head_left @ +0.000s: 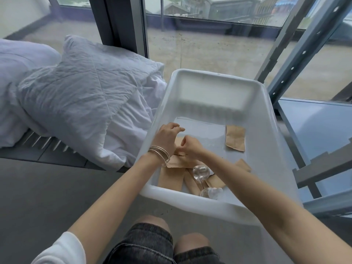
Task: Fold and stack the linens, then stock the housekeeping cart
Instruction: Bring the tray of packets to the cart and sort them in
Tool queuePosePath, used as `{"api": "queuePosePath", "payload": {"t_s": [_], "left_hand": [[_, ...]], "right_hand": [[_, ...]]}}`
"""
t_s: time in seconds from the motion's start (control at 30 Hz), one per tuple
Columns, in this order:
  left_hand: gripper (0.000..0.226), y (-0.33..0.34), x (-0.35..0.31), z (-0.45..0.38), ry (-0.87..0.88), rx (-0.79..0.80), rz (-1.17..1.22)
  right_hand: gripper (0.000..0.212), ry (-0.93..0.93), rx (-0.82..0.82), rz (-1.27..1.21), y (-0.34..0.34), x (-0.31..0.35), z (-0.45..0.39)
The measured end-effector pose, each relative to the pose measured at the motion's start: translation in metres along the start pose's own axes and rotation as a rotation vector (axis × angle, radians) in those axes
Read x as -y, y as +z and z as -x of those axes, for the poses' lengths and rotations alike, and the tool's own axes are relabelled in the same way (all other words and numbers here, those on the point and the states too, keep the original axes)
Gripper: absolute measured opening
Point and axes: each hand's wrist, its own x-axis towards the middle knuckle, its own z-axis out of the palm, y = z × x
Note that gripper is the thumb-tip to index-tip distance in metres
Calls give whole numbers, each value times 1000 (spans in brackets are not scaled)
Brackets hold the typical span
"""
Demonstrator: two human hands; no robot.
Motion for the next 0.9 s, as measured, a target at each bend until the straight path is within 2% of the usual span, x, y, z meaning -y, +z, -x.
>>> {"api": "queuePosePath", "payload": {"t_s": [0.07, 0.1, 0.17, 0.2, 0.3, 0.43, 0.5, 0.57, 0.63, 0.77, 0.83, 0.9], "left_hand": [[60, -1, 0, 0, 8, 1, -6], [59, -2, 0, 0, 25, 3, -14], [58, -8, 1, -3, 105, 14, -67], [57, -13, 2, -7, 156, 32, -114], [52, -29, 10, -26, 247, 128, -241], [43, -35, 21, -37, 292, 290, -223], [39, -36, 25, -36, 324, 307, -153], [36, -39, 27, -36, 359, 326, -109], [36, -42, 25, -36, 383, 388, -184], [37, -45, 20, -36, 425, 505, -366], [38, -46, 22, -37, 437, 508, -353], [38, -47, 23, -37, 440, 501, -318]], "right_hand": [[43, 38, -27, -144, 7, 1, -3], [60, 52, -17, -230, 7, 0, -3], [87, 56, 79, -334, 0, -8, -1], [92, 45, 162, -319, -5, -12, 2], [91, -1, 408, -135, -20, -19, 17], [83, -158, 504, 227, -25, -13, 33], [80, -207, 556, 470, -24, -10, 40], [81, -228, 599, 610, -22, -6, 45], [81, -216, 613, 604, -24, -3, 47], [67, -197, 649, 469, -26, 2, 55], [71, -223, 600, 447, -22, -2, 59], [83, -210, 549, 302, -21, -12, 62]]}}
